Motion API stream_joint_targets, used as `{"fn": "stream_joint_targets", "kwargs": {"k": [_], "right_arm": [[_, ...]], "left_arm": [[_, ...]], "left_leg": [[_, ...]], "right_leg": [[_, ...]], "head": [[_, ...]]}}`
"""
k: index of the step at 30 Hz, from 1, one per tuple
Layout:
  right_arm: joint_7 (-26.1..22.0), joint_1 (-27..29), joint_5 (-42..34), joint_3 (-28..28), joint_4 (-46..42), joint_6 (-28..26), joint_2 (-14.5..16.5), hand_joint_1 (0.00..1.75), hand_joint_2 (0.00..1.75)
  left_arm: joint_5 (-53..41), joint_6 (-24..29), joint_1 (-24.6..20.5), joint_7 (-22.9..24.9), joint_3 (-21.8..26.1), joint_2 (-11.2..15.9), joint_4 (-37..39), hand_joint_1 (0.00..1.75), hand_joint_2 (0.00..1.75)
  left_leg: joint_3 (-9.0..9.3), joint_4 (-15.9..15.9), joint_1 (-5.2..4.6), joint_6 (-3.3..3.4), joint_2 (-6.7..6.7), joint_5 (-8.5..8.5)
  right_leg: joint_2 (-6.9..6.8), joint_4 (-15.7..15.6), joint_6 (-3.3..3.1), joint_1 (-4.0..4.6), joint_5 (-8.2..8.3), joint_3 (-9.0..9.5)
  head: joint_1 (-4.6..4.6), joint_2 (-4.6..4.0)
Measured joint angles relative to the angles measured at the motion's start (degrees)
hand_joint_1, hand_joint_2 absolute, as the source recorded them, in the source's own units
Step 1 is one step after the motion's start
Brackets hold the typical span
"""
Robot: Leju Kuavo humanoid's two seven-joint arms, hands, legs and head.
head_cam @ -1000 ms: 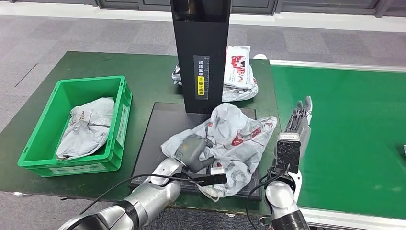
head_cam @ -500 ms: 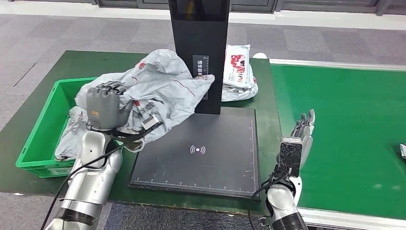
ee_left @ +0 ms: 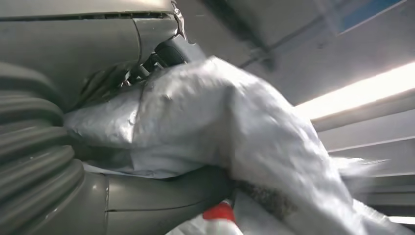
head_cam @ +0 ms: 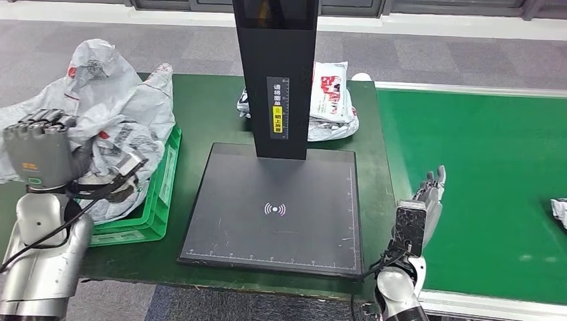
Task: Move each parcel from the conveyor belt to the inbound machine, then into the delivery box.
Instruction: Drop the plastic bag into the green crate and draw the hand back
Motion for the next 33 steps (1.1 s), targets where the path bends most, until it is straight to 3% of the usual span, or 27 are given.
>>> {"fn": "stream_joint_targets", "kwargs": {"k": [4, 5, 8, 9, 13, 19, 23, 29, 33], "right_arm": [[1.3, 2.99, 1.12, -0.91, -2.95, -0.59, -0.31, 0.0, 0.0], [1.46, 3.61, 1.3, -1.12, -3.7, -0.6, -0.37, 0.0, 0.0], [1.94, 5.12, 2.0, -1.51, -5.95, -0.41, -0.44, 0.0, 0.0], [2.17, 5.54, 2.3, -1.59, -6.6, -0.32, -0.47, 0.0, 0.0], [2.75, 6.88, 3.05, -1.85, -8.78, -0.08, -0.66, 0.0, 0.0], [2.88, 7.81, 3.1, -2.23, -10.56, 0.8, -1.05, 0.0, 0.0], [2.91, 7.81, 3.08, -2.3, -11.01, 1.24, -1.19, 0.0, 0.0], [3.12, 7.88, 2.99, -2.3, -11.13, 1.89, -1.45, 0.0, 0.0], [3.12, 7.93, 2.91, -2.29, -11.13, 1.96, -1.51, 0.0, 0.0]], "left_arm": [[-0.02, -0.08, -0.33, 20.82, -5.34, 7.48, 5.86, 1.75, 1.75], [-0.02, -0.1, -0.87, 24.28, -7.72, 8.74, 8.07, 1.61, 1.75], [-0.03, -0.1, -2.63, 28.29, -14.32, 10.35, 15.35, 0.3, 1.75], [-0.03, -0.18, -3.45, 27.95, -15.92, 10.46, 18.2, 0.0, 1.75], [0.24, -0.44, -6.78, 18.68, -16.96, 8.07, 31.4, 0.0, 0.0], [2.85, -0.78, -10.13, 5.22, -10.5, 1.79, 44.29, 0.0, 0.0], [2.41, -0.21, -12.21, 2.68, -6.43, -0.82, 48.7, 0.0, 0.0], [6.96, 0.01, -12.13, -5.08, -0.22, -4.11, 49.36, 0.0, 0.0], [7.13, 0.1, -10.88, -6.86, 1.78, -5.04, 47.13, 0.0, 0.0]], "left_leg": [[-0.02, 0.0, 0.01, -0.03, -0.06, 0.0], [-0.02, 0.0, 0.01, -0.03, -0.1, 0.0], [-0.02, 0.0, 0.01, -0.04, -0.1, 0.01], [-0.02, 0.0, 0.01, -0.04, -0.06, 0.01], [0.01, 0.0, -0.03, -0.03, 0.0, 0.01], [0.11, 0.01, -0.14, 0.01, -0.26, 0.0], [0.35, -0.03, -0.22, 0.06, -0.52, -0.04], [0.61, -0.08, -0.21, 0.04, -0.51, 0.04], [0.63, -0.08, -0.21, 0.05, -0.49, 0.06]], "right_leg": [[-0.07, 0.0, -0.1, 0.03, -0.07, -0.07], [-0.11, 0.0, -0.12, 0.03, -0.09, -0.05], [-0.12, 0.02, -0.13, 0.04, -0.08, -0.02], [-0.09, 0.02, -0.14, 0.04, -0.07, -0.03], [-0.05, 0.02, -0.14, -0.05, -0.03, -0.01], [-0.28, 0.02, -0.04, -0.16, -0.09, 0.2], [-0.56, 0.02, 0.07, -0.19, -0.3, 0.56], [-0.58, 0.06, 0.01, -0.19, -0.24, 0.79], [-0.56, 0.07, 0.01, -0.2, -0.24, 0.8]], "head": [[-0.03, 0.0], [-0.03, 0.0], [-0.01, 0.0], [0.0, 0.0], [-0.02, 0.0], [-0.01, 0.0], [-0.01, 0.0], [-0.01, 0.0], [-0.01, 0.0]]}}
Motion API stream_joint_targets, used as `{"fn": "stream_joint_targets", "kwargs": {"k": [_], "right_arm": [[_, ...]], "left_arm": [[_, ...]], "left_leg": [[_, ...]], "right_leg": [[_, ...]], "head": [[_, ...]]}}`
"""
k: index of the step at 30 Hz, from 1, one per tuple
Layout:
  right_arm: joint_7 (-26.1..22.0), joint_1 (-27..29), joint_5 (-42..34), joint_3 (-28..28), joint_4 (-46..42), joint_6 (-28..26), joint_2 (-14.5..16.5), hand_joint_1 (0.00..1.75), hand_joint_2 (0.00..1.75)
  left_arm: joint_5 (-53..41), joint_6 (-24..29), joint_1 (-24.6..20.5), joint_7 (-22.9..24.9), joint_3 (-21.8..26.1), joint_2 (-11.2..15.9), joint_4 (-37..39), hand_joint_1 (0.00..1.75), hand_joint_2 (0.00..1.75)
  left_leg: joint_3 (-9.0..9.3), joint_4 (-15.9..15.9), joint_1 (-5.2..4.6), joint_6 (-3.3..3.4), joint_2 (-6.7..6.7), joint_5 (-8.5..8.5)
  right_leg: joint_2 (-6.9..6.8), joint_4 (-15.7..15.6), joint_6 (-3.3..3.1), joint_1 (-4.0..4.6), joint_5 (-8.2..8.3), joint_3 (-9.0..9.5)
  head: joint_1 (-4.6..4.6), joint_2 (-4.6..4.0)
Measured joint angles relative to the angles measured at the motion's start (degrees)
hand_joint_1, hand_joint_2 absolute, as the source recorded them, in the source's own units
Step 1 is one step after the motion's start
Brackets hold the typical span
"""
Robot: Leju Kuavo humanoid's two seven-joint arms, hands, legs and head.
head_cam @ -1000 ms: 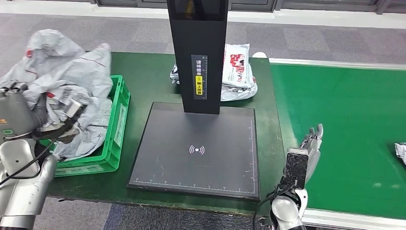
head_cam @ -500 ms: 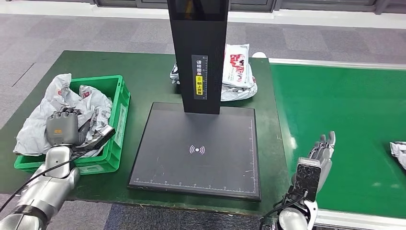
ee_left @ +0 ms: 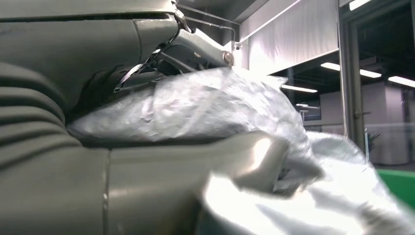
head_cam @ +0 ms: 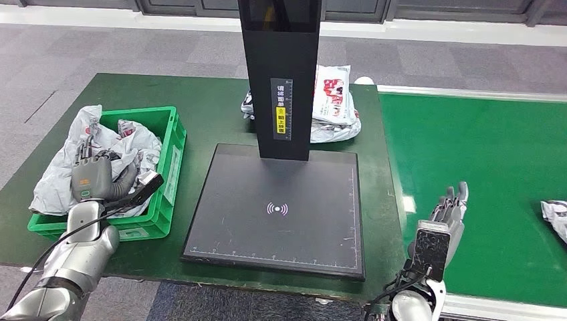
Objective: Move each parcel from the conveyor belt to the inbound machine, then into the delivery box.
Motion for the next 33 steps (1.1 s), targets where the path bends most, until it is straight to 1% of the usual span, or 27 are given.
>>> {"fn": "stream_joint_targets", "kwargs": {"k": [11, 18, 20, 22, 25, 29, 33], "right_arm": [[0.0, 0.01, -0.01, 0.0, 0.0, 0.0, -0.01, 0.0, 0.0], [-0.09, 0.05, -0.05, 0.0, 0.0, 0.02, -0.13, 0.0, 0.0], [-0.17, -0.03, -0.4, 0.0, 0.01, 0.25, -0.17, 0.0, 0.0], [-0.31, -0.19, -0.95, 0.0, 0.03, 0.55, -0.17, 0.0, 0.0], [-0.52, -0.49, -1.73, 0.0, 0.15, 0.67, -0.17, 0.0, 0.0], [-0.74, -0.86, -2.49, 0.0, 0.72, 0.67, -0.17, 0.0, 0.0], [-0.82, -1.18, -3.07, 0.0, 1.43, 0.53, -0.17, 0.0, 0.0]], "left_arm": [[0.17, 0.0, 0.29, -0.38, 0.46, -0.28, -0.57, 0.0, 0.0], [0.8, 0.02, 3.37, -2.0, 5.18, -2.88, -6.51, 0.0, 0.0], [1.4, 0.02, 5.98, -6.49, 7.98, -4.69, -10.64, 0.0, 0.0], [3.15, 0.02, 8.57, -13.21, 11.15, -6.75, -15.09, 0.0, 0.0], [6.94, 0.02, 9.56, -20.18, 14.54, -8.97, -18.68, 0.0, 0.0], [10.78, 0.01, 10.3, -27.51, 18.92, -12.23, -22.64, 0.0, 0.0], [12.86, 0.01, 10.59, -33.24, 22.76, -15.25, -25.23, 0.0, 0.0]], "left_leg": [[0.0, 0.0, 0.0, 0.0, 0.0, 0.01], [-0.03, 0.0, -0.02, 0.02, 0.02, -0.04], [-0.12, 0.01, -0.03, 0.0, 0.09, -0.08], [-0.22, 0.01, -0.03, -0.01, 0.16, -0.09], [-0.26, 0.01, -0.03, 0.0, 0.16, -0.1], [-0.29, 0.01, -0.02, -0.01, 0.15, -0.12], [-0.32, 0.01, -0.02, -0.02, 0.15, -0.13]], "right_leg": [[0.0, 0.0, 0.0, 0.0, 0.0, 0.0], [0.09, 0.0, 0.02, -0.06, 0.01, -0.06], [0.15, 0.0, 0.01, -0.04, -0.01, -0.17], [0.21, 0.0, 0.01, -0.02, -0.01, -0.29], [0.22, 0.0, 0.01, -0.02, -0.01, -0.32], [0.22, 0.0, 0.01, -0.02, -0.01, -0.34], [0.22, 0.0, 0.0, -0.01, -0.01, -0.38]], "head": [[0.0, 0.0], [0.0, 0.0], [0.0, 0.0], [0.0, 0.0], [0.0, 0.0], [0.0, 0.0], [0.0, 0.0]]}}
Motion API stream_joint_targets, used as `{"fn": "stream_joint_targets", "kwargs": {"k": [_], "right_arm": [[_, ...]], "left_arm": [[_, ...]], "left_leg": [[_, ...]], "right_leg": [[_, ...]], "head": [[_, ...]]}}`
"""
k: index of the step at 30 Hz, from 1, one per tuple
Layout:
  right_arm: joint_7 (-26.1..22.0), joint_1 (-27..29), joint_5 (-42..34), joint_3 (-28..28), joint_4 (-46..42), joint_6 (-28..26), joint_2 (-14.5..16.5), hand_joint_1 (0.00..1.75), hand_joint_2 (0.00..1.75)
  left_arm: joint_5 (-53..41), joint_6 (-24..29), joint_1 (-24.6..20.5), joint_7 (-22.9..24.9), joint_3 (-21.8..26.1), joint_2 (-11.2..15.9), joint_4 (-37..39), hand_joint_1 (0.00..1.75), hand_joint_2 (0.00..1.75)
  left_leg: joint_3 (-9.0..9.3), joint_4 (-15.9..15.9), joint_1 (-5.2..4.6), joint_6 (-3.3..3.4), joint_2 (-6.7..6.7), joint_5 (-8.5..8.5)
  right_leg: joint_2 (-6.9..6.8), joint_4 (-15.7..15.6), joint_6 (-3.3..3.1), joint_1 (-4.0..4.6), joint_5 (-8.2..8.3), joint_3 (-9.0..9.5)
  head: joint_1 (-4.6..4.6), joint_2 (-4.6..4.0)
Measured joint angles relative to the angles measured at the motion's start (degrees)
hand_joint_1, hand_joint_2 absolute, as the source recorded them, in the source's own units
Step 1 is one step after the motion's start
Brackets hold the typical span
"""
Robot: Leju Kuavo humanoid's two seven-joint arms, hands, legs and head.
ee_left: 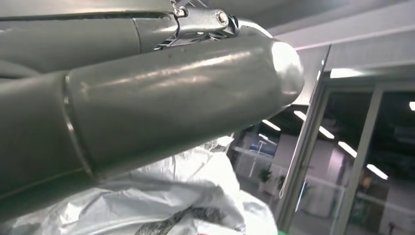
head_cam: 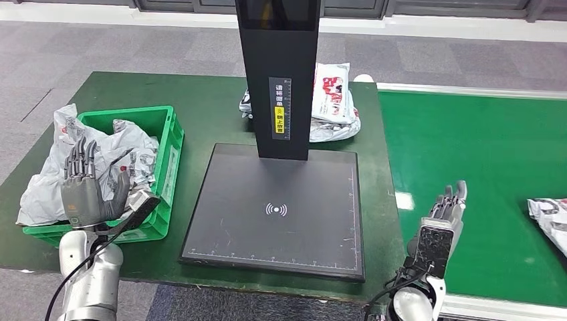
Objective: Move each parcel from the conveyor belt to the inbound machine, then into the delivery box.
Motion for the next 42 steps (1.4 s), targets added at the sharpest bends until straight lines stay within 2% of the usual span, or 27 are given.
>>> {"fn": "stream_joint_targets", "kwargs": {"k": [4, 11, 13, 15, 17, 21, 25, 27, 31, 36, 42], "right_arm": [[-0.08, -0.33, -0.21, 0.0, 0.57, -0.17, 0.0, 0.0, 0.0], [0.05, -0.35, -0.86, 0.0, 0.97, -0.73, -0.03, 0.0, 0.0], [0.14, -0.36, -0.99, 0.0, 1.04, -0.79, -0.05, 0.0, 0.87], [0.21, -0.41, -1.4, 0.0, 1.2, -0.75, -0.1, 0.0, 1.75], [0.28, -0.65, -2.06, 0.0, 1.6, -0.58, -0.23, 0.0, 1.75], [0.76, -2.0, -3.03, -0.15, 3.34, -0.05, -0.68, 0.0, 1.75], [1.86, -4.16, -2.99, -0.69, 6.78, 1.11, -1.3, 0.0, 1.75], [2.1, -5.02, -2.95, -1.05, 8.27, 1.42, -1.56, 0.0, 1.75], [3.28, -7.11, -1.88, -1.66, 11.68, 1.33, -2.08, 0.0, 1.75], [5.92, -10.84, 2.91, -2.81, 17.46, 0.54, -2.55, 0.0, 1.75], [6.68, -12.98, 5.43, -5.37, 22.83, 1.07, -2.77, 0.0, 1.75]], "left_arm": [[1.31, -0.01, -0.53, -1.67, 2.46, -1.85, -0.12, 0.0, 0.0], [6.4, -0.02, -1.87, -5.21, 2.49, -3.96, 1.13, 0.0, 0.0], [8.21, -0.03, -2.07, -7.36, 2.04, -5.07, 1.04, 0.0, 0.0], [10.39, -0.03, -2.17, -9.01, 1.11, -6.28, 0.82, 0.0, 0.87], [13.58, -0.03, -2.14, -9.56, -0.86, -7.42, 0.53, 0.0, 1.75], [20.7, -0.54, -2.01, -8.38, -8.72, -8.6, 0.88, 0.0, 1.75], [33.08, -1.87, -2.52, -3.04, -22.12, -8.71, 4.23, 0.0, 1.75], [36.23, -2.75, -3.11, -1.0, -28.09, -8.68, 6.17, 0.0, 1.75], [41.72, -9.15, -5.74, 2.57, -36.9, -8.81, 11.49, 0.0, 1.75], [47.68, -15.22, -8.89, 2.57, -43.77, -10.47, 18.64, 0.0, 1.75], [52.86, -19.68, -11.07, 0.34, -47.08, -11.67, 24.86, 0.0, 1.75]], "left_leg": [[0.0, 0.0, 0.0, 0.0, 0.0, 0.0], [0.0, 0.02, 0.0, 0.0, 0.02, 0.01], [0.0, 0.03, 0.0, 0.0, 0.02, 0.0], [-0.02, 0.03, -0.01, 0.0, 0.01, 0.0], [-0.03, 0.04, -0.01, 0.01, 0.01, 0.0], [-0.04, 0.06, -0.03, 0.01, 0.0, 0.0], [-0.06, 0.08, -0.04, 0.03, 0.0, 0.01], [-0.07, 0.09, -0.04, 0.03, 0.01, 0.02], [-0.08, 0.09, -0.05, 0.03, 0.01, 0.02], [-0.08, 0.1, -0.05, 0.04, 0.03, 0.02], [-0.09, 0.1, -0.04, 0.04, 0.01, 0.02]], "right_leg": [[0.0, 0.0, 0.0, 0.01, 0.0, -0.03], [0.05, 0.0, 0.0, 0.0, 0.01, -0.06], [0.04, 0.0, 0.0, 0.0, 0.01, -0.06], [0.04, 0.0, 0.0, -0.01, 0.01, -0.05], [0.04, 0.0, 0.01, -0.01, 0.02, -0.07], [0.02, -0.01, 0.03, -0.03, 0.04, -0.09], [0.02, -0.01, 0.06, -0.03, 0.08, -0.07], [0.02, -0.01, 0.06, -0.04, 0.11, -0.08], [0.04, -0.01, 0.06, -0.04, 0.13, -0.1], [0.05, -0.01, 0.06, -0.04, 0.15, -0.1], [0.07, -0.01, 0.06, -0.04, 0.14, -0.11]], "head": [[0.0, 0.0], [0.0, 0.0], [0.0, 0.0], [0.0, 0.0], [0.0, 0.0], [0.0, 0.0], [0.0, 0.0], [0.0, 0.0], [0.0, 0.0], [0.0, 0.0], [0.0, 0.0]]}}
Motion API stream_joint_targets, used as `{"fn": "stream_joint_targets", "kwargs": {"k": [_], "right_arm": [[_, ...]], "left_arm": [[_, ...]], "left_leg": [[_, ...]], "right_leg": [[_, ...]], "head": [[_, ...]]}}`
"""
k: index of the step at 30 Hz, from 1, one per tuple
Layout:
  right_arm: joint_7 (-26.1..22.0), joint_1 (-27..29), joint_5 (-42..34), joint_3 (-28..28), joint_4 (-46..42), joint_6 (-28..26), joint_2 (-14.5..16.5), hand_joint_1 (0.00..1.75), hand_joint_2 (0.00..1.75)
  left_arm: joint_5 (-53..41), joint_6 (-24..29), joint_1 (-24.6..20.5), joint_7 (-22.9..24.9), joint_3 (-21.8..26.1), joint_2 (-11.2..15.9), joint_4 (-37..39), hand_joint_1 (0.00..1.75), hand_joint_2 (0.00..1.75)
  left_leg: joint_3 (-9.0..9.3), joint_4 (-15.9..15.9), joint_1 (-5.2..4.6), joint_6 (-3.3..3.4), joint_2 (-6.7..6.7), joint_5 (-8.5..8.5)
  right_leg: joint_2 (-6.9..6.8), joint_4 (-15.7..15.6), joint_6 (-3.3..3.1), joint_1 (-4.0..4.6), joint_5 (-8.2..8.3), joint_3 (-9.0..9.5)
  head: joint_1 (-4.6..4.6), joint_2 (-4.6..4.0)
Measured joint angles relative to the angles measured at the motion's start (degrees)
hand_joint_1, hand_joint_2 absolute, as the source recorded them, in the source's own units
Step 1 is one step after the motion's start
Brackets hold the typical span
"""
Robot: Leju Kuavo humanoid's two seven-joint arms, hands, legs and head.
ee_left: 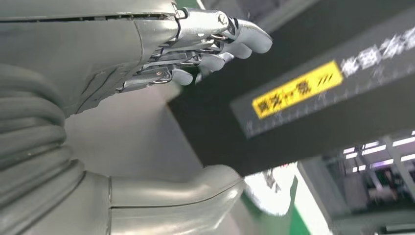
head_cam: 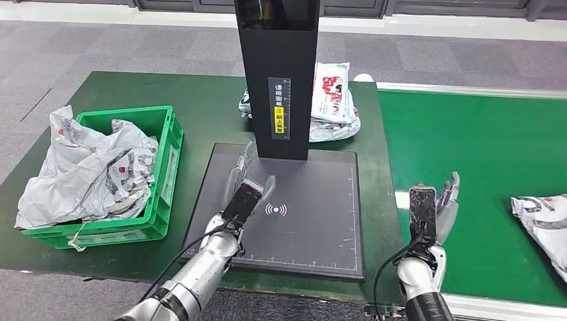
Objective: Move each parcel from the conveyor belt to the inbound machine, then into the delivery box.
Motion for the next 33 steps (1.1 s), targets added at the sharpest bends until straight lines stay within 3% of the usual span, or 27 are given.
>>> {"fn": "stream_joint_targets", "kwargs": {"k": [15, 20, 26, 33], "right_arm": [[-3.97, 1.04, -2.55, -3.79, 1.54, 2.29, 0.69, 0.0, 1.75], [-8.91, 1.56, -6.14, -3.81, 1.25, 5.34, 2.31, 0.0, 1.75], [-10.24, 1.62, -9.96, -3.68, 0.74, 5.88, 4.06, 0.0, 1.75], [-8.95, 1.52, -9.26, -3.52, 0.75, 2.23, 4.21, 0.0, 1.75]], "left_arm": [[2.61, -2.65, -2.44, -1.87, -1.89, -0.9, 7.32, 0.0, 1.75], [3.23, -2.51, -3.27, -2.55, -1.97, -1.19, 8.35, 0.0, 1.75], [4.09, -1.88, -4.29, -3.14, -2.28, -1.75, 9.74, 0.0, 1.75], [4.84, -0.15, -4.65, -3.61, -3.13, -1.84, 10.98, 0.0, 1.75]], "left_leg": [[-0.03, 0.0, 0.0, 0.0, 0.01, 0.0], [-0.04, 0.0, 0.0, 0.0, 0.01, 0.0], [-0.05, -0.01, 0.01, 0.0, 0.0, 0.0], [-0.06, -0.01, 0.0, 0.0, 0.0, 0.0]], "right_leg": [[0.01, 0.0, 0.0, 0.0, 0.0, -0.02], [0.01, 0.0, 0.0, 0.0, 0.0, -0.02], [-0.01, 0.01, 0.0, 0.01, 0.0, -0.01], [-0.01, 0.0, 0.0, -0.01, 0.0, -0.01]], "head": [[0.0, 0.0], [0.0, 0.0], [0.0, 0.0], [0.0, 0.0]]}}
